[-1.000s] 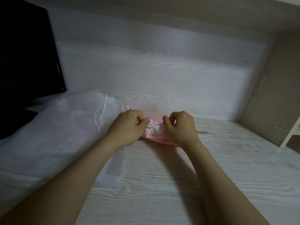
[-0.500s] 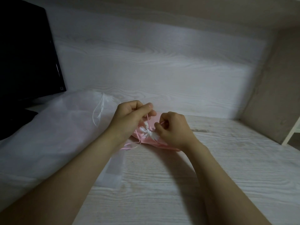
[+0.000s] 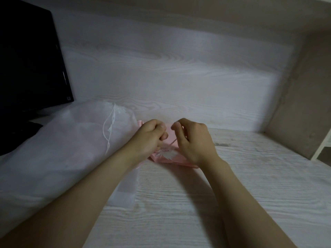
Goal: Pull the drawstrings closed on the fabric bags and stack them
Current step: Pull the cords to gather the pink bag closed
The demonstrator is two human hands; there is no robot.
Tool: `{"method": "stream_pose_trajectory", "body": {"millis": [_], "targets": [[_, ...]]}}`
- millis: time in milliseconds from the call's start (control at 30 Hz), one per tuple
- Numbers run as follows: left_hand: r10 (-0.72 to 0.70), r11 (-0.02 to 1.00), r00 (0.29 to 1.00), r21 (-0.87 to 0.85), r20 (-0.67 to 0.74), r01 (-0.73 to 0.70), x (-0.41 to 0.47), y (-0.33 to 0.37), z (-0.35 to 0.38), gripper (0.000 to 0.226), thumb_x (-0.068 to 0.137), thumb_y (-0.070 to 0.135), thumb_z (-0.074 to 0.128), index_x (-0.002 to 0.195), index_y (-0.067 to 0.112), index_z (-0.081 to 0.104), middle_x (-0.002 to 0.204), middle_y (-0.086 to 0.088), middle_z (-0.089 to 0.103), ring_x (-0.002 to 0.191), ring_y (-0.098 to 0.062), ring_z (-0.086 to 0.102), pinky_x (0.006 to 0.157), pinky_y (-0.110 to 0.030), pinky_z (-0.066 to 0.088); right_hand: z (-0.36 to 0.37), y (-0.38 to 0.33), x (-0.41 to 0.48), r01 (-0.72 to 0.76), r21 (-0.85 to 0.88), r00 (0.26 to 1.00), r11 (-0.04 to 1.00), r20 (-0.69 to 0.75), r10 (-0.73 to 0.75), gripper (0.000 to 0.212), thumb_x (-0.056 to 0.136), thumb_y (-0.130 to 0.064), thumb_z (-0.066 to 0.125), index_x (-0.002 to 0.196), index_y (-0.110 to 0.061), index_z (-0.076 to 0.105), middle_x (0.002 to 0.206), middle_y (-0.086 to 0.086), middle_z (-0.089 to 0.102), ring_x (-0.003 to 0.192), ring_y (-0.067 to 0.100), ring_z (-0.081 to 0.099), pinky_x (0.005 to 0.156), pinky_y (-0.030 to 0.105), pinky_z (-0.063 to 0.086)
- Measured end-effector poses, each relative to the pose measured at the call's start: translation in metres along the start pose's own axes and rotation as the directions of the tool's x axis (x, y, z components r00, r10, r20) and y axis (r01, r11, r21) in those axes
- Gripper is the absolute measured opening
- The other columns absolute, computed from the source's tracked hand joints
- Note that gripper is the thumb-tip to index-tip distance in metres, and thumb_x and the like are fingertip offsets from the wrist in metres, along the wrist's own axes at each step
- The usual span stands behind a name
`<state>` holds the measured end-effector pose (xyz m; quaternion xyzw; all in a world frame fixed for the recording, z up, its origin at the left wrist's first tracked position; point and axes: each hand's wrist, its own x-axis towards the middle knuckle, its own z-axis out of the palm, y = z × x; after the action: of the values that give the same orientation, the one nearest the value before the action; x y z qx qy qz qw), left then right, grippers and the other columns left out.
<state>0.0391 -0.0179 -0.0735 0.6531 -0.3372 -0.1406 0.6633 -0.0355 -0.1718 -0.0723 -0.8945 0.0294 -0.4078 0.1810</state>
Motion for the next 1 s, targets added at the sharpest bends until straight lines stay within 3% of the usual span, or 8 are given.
{"method": "stream_pose_trajectory", "body": {"millis": [67, 167, 267, 367, 500, 700, 833, 1000], "targets": [[0.010, 0.999, 1.000, 0.043, 0.009, -0.011, 0.001, -0.004, 0.001, 0.021, 0.114, 0.018, 0.042, 0.105, 0.009, 0.059, 0.080, -0.003, 0.052, 0.052, -0.004, 0.040, 0.047, -0.018, 0.034, 0.000, -0.003, 0.001, 0.040, 0.035, 0.999, 0.999, 0.024, -0.041, 0.024, 0.099, -0.036, 0.049, 0.100, -0.029, 0.072, 0.061, -0.016, 0.055, 0.058, 0.007, 0.051, 0.059, 0.036, 0.048], [0.051, 0.990, 0.998, 0.133, 0.031, -0.055, 0.002, -0.008, 0.000, 0.019, 0.114, 0.017, 0.043, 0.115, 0.011, 0.061, 0.076, -0.001, 0.053, 0.059, -0.011, 0.038, 0.052, -0.027, 0.030, 0.000, -0.005, 0.001, 0.073, 0.041, 0.997, 0.997, 0.030, -0.074, 0.022, 0.093, -0.025, 0.056, 0.106, -0.030, 0.073, 0.063, -0.020, 0.055, 0.059, 0.003, 0.050, 0.062, 0.033, 0.048], [0.093, 0.978, 0.995, 0.186, 0.031, -0.097, 0.001, -0.008, -0.002, 0.013, 0.113, 0.020, 0.047, 0.109, 0.016, 0.059, 0.071, 0.001, 0.054, 0.055, -0.008, 0.039, 0.051, -0.026, 0.031, -0.002, -0.005, 0.000, 0.083, 0.047, 0.997, 0.995, -0.007, -0.083, 0.015, 0.092, -0.023, 0.063, 0.100, -0.027, 0.075, 0.057, -0.020, 0.047, 0.057, 0.002, 0.051, 0.059, 0.027, 0.040], [0.109, 0.974, 0.994, 0.198, 0.017, -0.110, -0.002, -0.006, -0.002, 0.012, 0.112, 0.019, 0.049, 0.108, 0.011, 0.057, 0.074, -0.004, 0.059, 0.049, 0.000, 0.045, 0.049, -0.015, 0.038, -0.002, -0.005, 0.000, 0.070, 0.057, 0.997, 0.996, -0.035, -0.068, 0.005, 0.089, -0.028, 0.069, 0.086, -0.025, 0.072, 0.056, -0.018, 0.048, 0.059, 0.006, 0.054, 0.057, 0.024, 0.039], [0.122, 0.983, 0.992, 0.137, -0.017, -0.119, -0.005, -0.001, 0.000, 0.012, 0.110, 0.013, 0.054, 0.105, 0.004, 0.061, 0.074, -0.007, 0.068, 0.049, 0.001, 0.055, 0.050, -0.012, 0.044, -0.002, -0.007, -0.002, 0.016, 0.020, 0.998, 1.000, -0.062, -0.015, 0.015, 0.086, -0.039, 0.061, 0.079, -0.026, 0.059, 0.055, -0.010, 0.052, 0.057, 0.012, 0.055, 0.053, 0.036, 0.047], [0.016, 0.995, 0.998, 0.097, 0.058, -0.022, -0.006, 0.000, -0.002, 0.018, 0.106, 0.005, 0.059, 0.105, 0.000, 0.077, 0.061, 0.000, 0.068, 0.054, -0.009, 0.056, 0.056, -0.030, 0.046, 0.000, -0.004, -0.004, -0.021, -0.177, 0.999, 0.984, -0.051, 0.012, 0.014, 0.088, -0.037, 0.061, 0.084, -0.026, 0.052, 0.065, -0.012, 0.054, 0.065, 0.019, 0.056, 0.054, 0.031, 0.036], [-0.039, 0.997, 0.998, 0.064, 0.048, 0.036, -0.007, 0.000, -0.002, 0.018, 0.103, 0.004, 0.062, 0.095, -0.001, 0.078, 0.074, -0.017, 0.072, 0.062, -0.021, 0.058, 0.050, -0.028, 0.038, -0.001, -0.005, -0.004, 0.029, -0.209, 0.999, 0.977, -0.027, -0.035, 0.011, 0.089, -0.036, 0.056, 0.088, -0.026, 0.051, 0.074, -0.009, 0.057, 0.067, 0.020, 0.055, 0.054, 0.031, 0.035], [-0.061, 0.994, 0.997, 0.097, 0.040, 0.057, -0.007, 0.003, 0.000, 0.016, 0.099, 0.001, 0.061, 0.092, -0.002, 0.075, 0.072, -0.013, 0.072, 0.061, -0.017, 0.061, 0.047, -0.025, 0.043, -0.002, -0.007, -0.003, -0.098, -0.175, 0.995, 0.980, -0.028, 0.094, 0.014, 0.085, -0.038, 0.053, 0.081, -0.024, 0.052, 0.064, -0.006, 0.054, 0.065, 0.021, 0.054, 0.054, 0.030, 0.036]]}}
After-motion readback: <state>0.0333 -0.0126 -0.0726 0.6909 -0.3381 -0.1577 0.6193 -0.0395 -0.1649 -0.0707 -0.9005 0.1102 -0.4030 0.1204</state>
